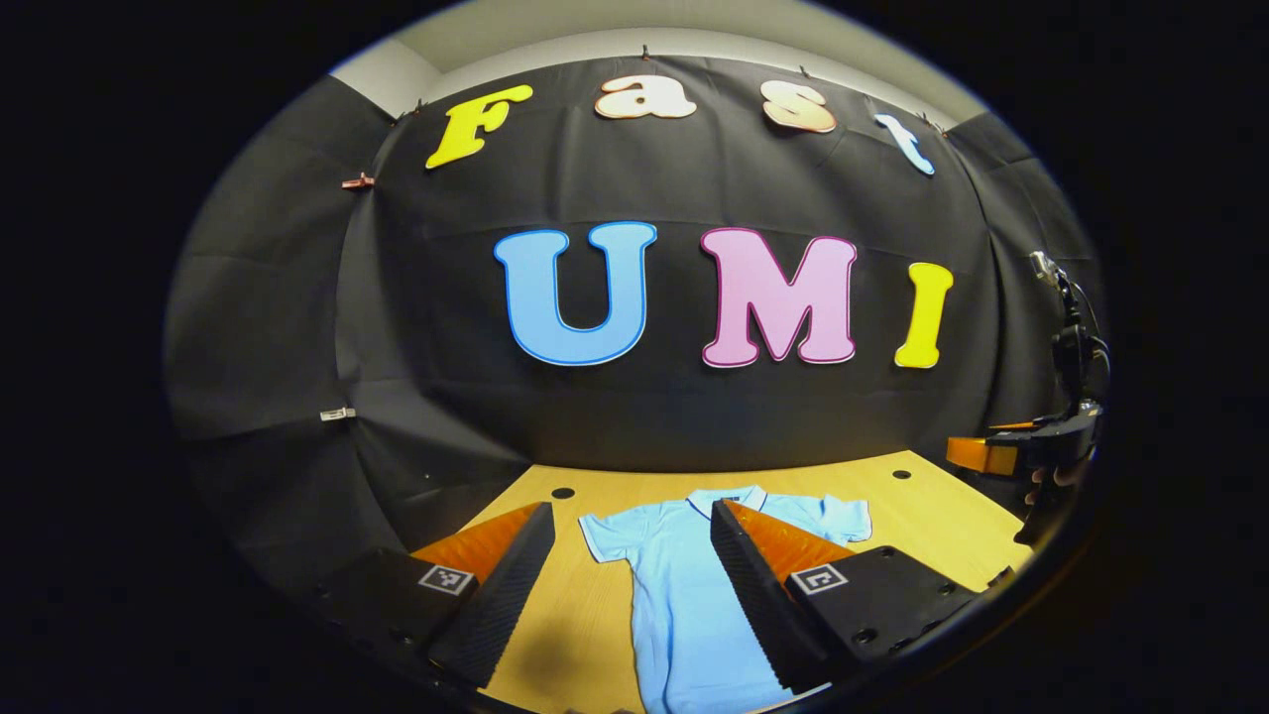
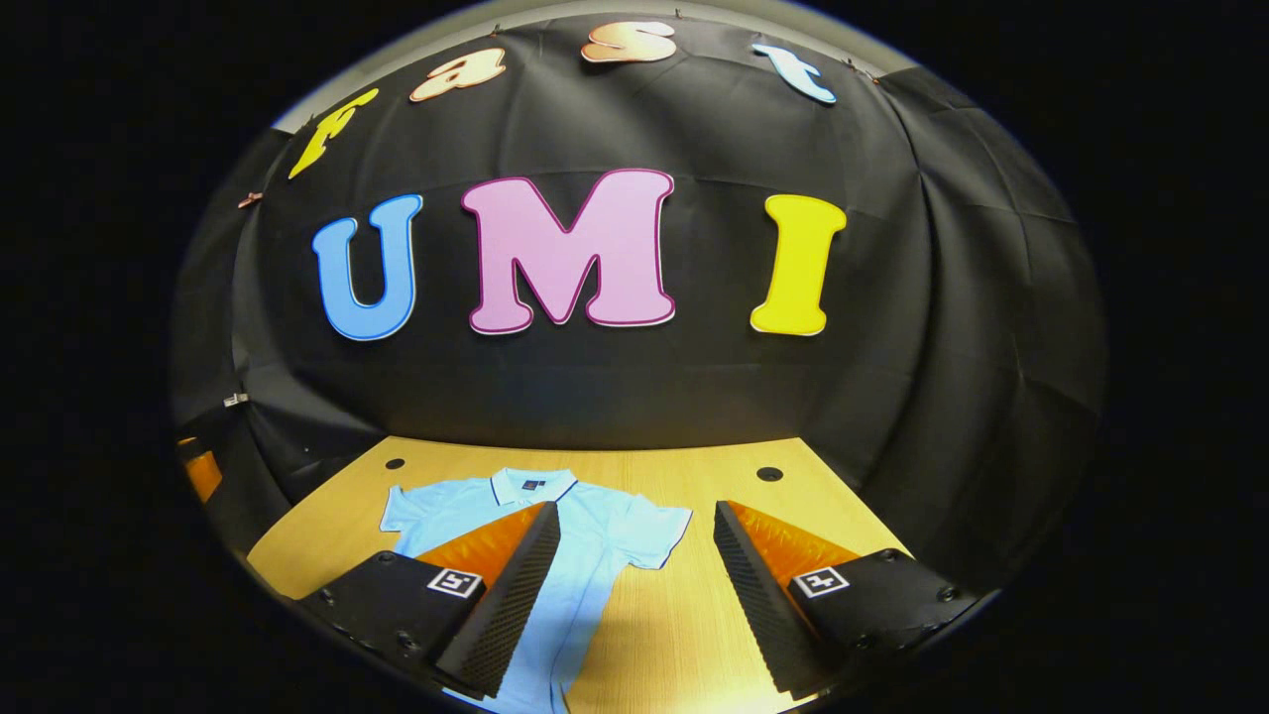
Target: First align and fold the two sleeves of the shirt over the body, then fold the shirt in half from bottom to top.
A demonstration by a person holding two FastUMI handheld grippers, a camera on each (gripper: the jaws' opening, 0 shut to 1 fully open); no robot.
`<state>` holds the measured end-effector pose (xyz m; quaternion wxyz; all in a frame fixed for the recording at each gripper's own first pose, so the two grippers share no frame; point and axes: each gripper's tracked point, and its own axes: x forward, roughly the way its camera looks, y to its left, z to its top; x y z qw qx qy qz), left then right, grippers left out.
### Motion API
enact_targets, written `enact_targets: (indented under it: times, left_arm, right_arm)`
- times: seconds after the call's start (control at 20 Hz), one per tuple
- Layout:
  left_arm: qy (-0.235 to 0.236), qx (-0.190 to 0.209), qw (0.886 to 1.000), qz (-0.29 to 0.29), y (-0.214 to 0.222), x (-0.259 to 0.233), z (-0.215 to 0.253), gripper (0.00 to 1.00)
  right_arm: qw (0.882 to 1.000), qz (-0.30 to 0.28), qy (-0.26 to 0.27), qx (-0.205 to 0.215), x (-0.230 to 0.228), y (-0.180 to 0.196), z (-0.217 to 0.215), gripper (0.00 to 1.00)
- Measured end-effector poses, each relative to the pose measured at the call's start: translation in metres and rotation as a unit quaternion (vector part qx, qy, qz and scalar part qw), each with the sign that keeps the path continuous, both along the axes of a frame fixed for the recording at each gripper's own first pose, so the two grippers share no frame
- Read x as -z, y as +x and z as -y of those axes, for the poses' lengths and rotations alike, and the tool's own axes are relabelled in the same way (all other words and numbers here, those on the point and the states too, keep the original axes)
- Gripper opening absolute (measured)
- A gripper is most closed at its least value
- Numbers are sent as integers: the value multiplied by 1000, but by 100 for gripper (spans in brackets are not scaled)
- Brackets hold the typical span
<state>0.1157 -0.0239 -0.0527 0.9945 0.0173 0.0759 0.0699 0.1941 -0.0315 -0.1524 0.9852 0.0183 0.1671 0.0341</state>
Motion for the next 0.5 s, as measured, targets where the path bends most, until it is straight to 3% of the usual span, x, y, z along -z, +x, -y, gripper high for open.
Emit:
enact_targets:
  times: [0.5]
  left_arm:
    - [-8, -61, 998, -27, 30, 24, -10, 100]
  right_arm:
    - [998, -58, 2, -25, 69, 85, 0, 98]
